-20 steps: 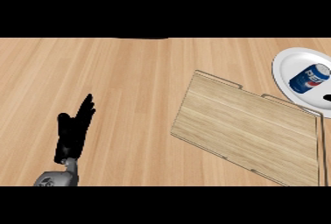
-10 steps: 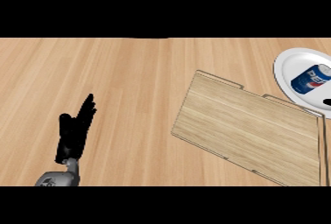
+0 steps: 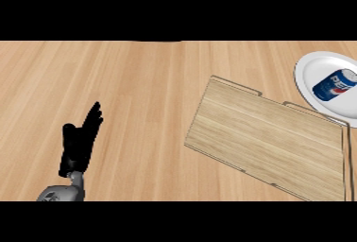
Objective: Pick the can from the tray and place it in the plate
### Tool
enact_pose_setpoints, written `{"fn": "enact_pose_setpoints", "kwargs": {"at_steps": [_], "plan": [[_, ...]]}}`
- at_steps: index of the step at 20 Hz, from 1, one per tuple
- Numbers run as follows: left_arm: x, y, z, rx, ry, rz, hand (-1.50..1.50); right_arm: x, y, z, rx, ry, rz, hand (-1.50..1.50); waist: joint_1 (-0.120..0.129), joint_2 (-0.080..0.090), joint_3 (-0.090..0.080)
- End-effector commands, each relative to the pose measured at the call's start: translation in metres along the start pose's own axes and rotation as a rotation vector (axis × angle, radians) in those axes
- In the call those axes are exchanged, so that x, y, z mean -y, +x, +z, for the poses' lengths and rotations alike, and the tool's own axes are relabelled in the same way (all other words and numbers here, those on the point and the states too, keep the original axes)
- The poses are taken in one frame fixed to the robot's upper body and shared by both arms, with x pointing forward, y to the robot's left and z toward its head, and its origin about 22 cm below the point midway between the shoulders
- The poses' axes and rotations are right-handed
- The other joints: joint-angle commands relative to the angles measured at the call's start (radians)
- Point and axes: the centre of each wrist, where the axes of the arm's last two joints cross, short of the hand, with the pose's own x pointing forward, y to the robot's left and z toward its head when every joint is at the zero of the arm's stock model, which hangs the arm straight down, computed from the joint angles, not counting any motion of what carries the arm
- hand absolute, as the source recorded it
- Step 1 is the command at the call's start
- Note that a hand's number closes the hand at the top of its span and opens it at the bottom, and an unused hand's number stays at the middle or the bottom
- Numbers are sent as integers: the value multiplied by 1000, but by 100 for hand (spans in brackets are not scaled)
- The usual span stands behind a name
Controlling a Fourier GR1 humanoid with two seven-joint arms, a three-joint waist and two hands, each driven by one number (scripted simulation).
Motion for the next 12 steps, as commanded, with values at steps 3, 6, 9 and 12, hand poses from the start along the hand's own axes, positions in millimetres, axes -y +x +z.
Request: {"fn": "enact_pose_setpoints", "kwargs": {"at_steps": [3,6,9,12], "plan": [[6,1,-4,-1,-3,2,0,13,-7,6,-38,-30,27,-150,-4,1,0],[-3,-5,1,-17,-9,3,0,23,-6,7,-35,-61,-5,-150,1,1,1],[10,3,3,8,-1,10,0,37,-14,15,-25,-80,3,-150,-2,0,1],[-4,-2,3,-19,-18,-2,0,36,-11,13,-6,-116,4,-150,9,3,2]]}}
